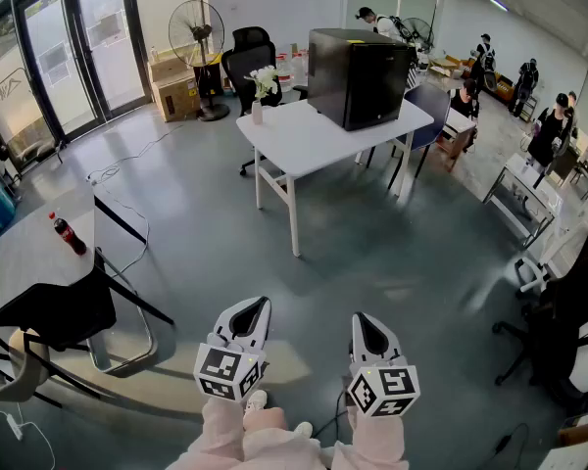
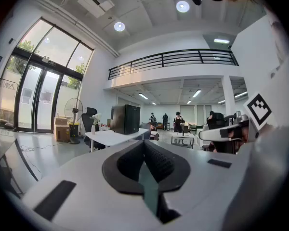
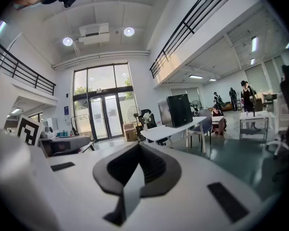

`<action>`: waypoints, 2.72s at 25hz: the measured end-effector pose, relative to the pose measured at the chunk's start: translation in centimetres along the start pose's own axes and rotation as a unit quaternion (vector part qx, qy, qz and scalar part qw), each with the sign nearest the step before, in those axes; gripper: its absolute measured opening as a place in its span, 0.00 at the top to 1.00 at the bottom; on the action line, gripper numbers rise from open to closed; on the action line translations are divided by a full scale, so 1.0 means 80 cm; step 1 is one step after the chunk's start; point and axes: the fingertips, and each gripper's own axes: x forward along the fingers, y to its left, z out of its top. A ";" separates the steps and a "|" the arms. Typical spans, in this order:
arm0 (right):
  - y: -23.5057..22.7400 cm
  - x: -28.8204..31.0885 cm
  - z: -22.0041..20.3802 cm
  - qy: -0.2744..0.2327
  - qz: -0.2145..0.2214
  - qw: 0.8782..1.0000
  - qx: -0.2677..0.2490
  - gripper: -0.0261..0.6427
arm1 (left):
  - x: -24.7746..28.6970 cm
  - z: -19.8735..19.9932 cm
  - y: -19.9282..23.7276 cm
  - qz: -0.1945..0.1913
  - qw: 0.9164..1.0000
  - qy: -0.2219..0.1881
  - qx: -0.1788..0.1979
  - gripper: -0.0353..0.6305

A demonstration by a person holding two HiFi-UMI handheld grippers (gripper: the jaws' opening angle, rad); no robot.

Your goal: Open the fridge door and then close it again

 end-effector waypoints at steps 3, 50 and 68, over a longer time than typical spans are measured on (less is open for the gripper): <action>0.011 0.001 0.004 -0.001 -0.003 1.000 -0.011 0.95 | -0.005 0.003 0.014 0.002 1.000 -0.002 -0.004 0.93; 0.076 0.288 0.051 -0.023 -0.126 0.992 -0.019 0.94 | 0.168 0.037 0.287 -0.124 0.992 0.003 0.009 0.93; -0.122 0.501 0.147 -0.027 -0.095 0.995 -0.025 0.94 | 0.450 0.079 0.307 -0.087 0.996 0.005 0.028 0.93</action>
